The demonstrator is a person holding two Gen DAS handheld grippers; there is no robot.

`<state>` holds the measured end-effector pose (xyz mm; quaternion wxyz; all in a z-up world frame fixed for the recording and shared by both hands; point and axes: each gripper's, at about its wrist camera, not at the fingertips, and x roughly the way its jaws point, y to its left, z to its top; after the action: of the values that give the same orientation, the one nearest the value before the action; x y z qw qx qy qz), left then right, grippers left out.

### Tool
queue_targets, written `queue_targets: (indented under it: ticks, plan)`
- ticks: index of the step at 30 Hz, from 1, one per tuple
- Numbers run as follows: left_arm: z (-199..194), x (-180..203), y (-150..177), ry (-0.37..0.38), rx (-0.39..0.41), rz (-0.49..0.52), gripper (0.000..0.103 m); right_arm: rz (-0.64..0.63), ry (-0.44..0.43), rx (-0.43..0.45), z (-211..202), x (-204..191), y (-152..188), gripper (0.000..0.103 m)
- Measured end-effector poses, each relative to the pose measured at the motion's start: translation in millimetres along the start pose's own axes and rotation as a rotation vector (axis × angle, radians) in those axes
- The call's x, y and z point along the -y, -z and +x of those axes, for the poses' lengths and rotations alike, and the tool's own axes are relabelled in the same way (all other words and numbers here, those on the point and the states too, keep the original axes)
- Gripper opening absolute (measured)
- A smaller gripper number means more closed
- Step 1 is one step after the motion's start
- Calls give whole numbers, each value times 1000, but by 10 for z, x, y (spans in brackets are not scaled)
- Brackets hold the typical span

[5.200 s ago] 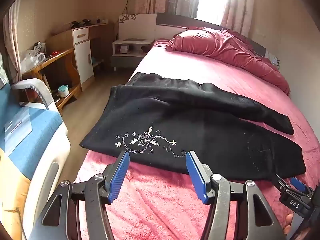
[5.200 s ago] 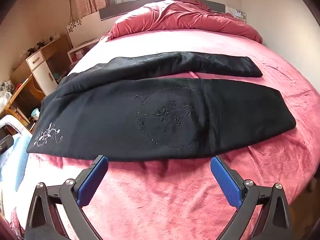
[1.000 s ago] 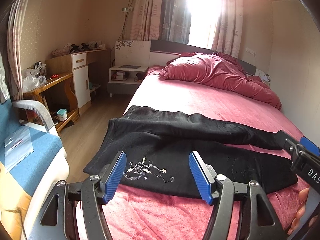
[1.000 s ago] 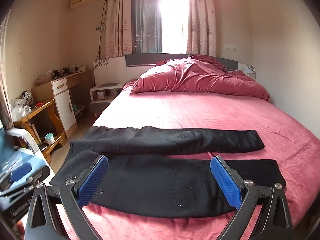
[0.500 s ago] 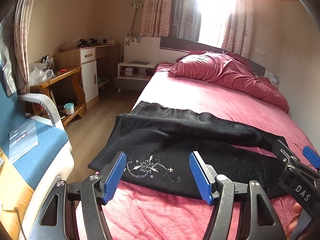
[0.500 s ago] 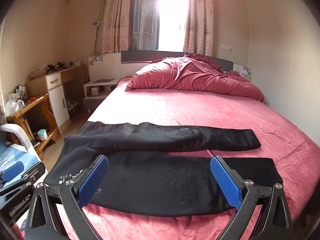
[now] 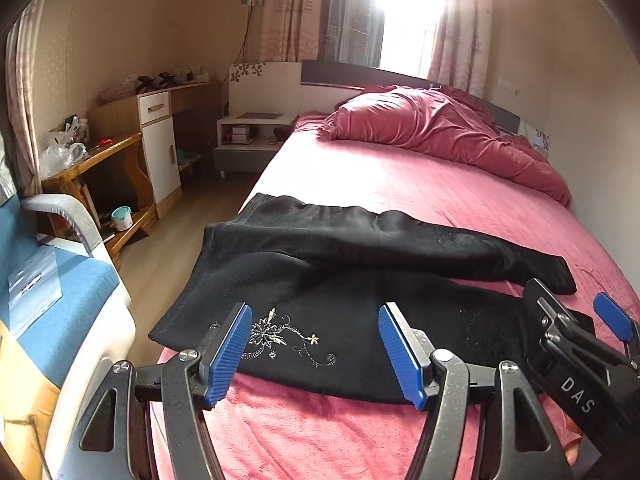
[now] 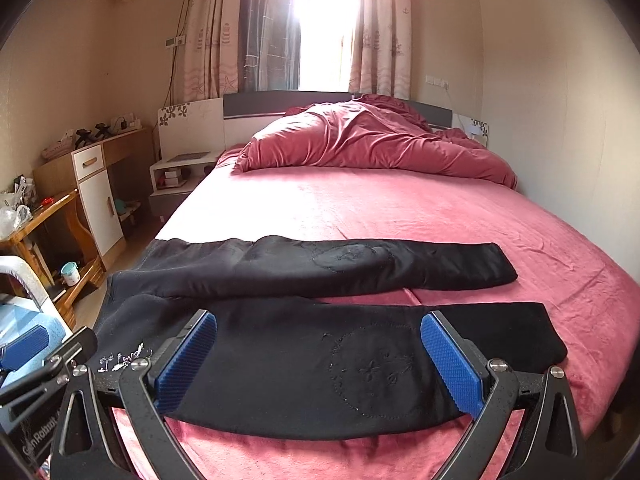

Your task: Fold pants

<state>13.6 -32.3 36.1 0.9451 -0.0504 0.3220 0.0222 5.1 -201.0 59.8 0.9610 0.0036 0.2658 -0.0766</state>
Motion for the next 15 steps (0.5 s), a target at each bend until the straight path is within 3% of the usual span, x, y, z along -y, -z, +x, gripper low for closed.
queue_targets:
  ticks: [15]
  plan:
    - [224, -68, 191, -14, -92, -7, 67, -21, -8, -87, 169, 240, 292, 103]
